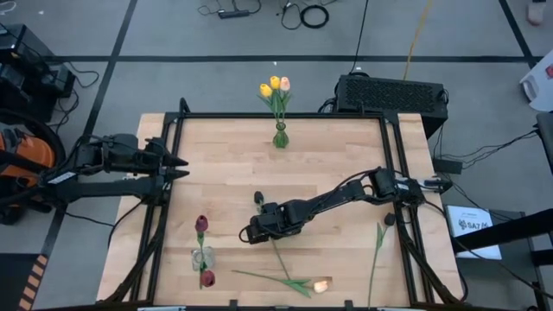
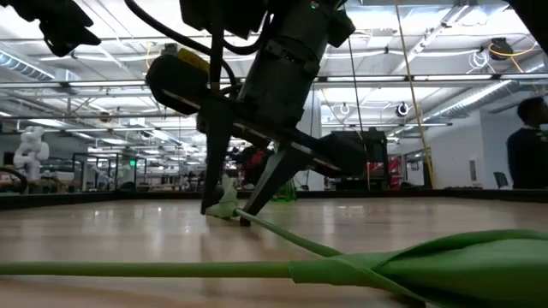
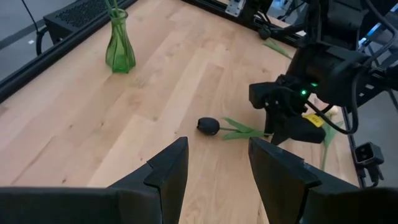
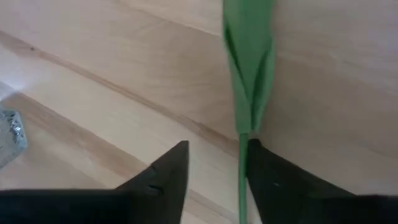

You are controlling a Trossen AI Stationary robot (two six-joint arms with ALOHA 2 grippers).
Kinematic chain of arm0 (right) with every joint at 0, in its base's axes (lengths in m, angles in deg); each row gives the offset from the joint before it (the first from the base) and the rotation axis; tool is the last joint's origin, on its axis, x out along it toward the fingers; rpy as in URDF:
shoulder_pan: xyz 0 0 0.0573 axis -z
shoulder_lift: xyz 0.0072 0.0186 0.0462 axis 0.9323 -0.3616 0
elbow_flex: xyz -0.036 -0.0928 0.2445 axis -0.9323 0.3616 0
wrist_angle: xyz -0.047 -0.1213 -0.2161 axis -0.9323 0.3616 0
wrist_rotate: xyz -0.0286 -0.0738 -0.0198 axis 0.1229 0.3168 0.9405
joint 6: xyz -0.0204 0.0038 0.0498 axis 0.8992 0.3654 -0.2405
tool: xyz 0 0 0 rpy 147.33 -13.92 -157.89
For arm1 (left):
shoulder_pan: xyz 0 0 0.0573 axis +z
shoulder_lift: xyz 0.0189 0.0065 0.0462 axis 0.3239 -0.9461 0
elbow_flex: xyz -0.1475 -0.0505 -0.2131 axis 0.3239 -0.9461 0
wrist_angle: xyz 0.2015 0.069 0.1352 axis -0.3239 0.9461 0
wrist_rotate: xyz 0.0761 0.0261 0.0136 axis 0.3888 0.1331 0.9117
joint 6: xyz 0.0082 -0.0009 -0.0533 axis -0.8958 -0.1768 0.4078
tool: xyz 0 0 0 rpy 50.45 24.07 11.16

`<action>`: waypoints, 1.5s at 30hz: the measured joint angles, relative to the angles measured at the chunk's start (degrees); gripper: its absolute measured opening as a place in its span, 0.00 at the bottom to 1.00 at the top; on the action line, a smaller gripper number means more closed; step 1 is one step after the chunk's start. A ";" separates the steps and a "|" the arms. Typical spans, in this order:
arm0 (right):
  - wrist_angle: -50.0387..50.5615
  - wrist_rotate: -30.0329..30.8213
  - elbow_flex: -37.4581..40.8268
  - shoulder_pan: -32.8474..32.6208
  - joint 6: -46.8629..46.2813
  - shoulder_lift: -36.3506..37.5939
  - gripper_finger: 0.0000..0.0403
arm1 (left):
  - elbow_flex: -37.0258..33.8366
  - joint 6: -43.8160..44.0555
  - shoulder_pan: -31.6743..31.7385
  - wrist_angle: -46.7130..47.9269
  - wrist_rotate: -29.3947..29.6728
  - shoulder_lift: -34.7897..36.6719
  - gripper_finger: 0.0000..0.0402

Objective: Sort flowers into vase by color
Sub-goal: Put the left black flower into the transparent vase

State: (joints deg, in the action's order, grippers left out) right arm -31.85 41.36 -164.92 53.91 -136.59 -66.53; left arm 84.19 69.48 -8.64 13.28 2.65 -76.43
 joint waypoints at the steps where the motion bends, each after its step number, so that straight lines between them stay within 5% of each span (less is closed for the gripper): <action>1: 0.20 0.95 0.06 0.00 0.08 0.19 0.34 | 0.00 0.19 0.00 0.01 -0.06 0.00 0.44; 8: 5.07 4.88 -1.20 0.59 5.32 0.91 0.03 | 0.00 0.35 0.00 0.04 -0.16 0.00 0.44; 14: 19.07 19.86 -5.04 -0.12 10.23 4.99 0.01 | 0.00 1.82 -0.02 0.03 -0.75 0.00 0.44; 21: 33.24 40.20 -6.17 -1.49 12.09 19.59 0.00 | 0.00 1.83 -0.02 -3.51 0.09 -0.02 0.44; 25: 34.33 53.39 -5.98 -0.74 18.77 25.86 0.00 | 0.00 1.83 -0.02 -10.06 0.44 -0.67 0.44; 28: 30.69 57.74 -6.32 0.70 27.91 30.76 0.00 | 0.02 1.73 -0.02 -17.85 1.07 -1.72 0.44; 33: 13.05 52.39 -6.05 5.24 52.29 33.74 0.00 | 0.04 -1.63 -0.01 -29.84 1.16 -4.93 0.44; 37: -6.57 33.67 -6.38 10.27 72.48 34.67 0.00 | 0.04 -2.88 0.00 -34.79 0.68 -8.56 0.44; 45: -26.21 7.88 -6.31 18.22 80.04 31.58 0.00 | 0.04 -2.80 -0.01 -39.44 0.34 -13.35 0.44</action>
State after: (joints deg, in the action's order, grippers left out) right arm -58.06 49.24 -171.23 72.13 -56.55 -34.95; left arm 84.24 66.68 -8.65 -26.16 2.99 -89.77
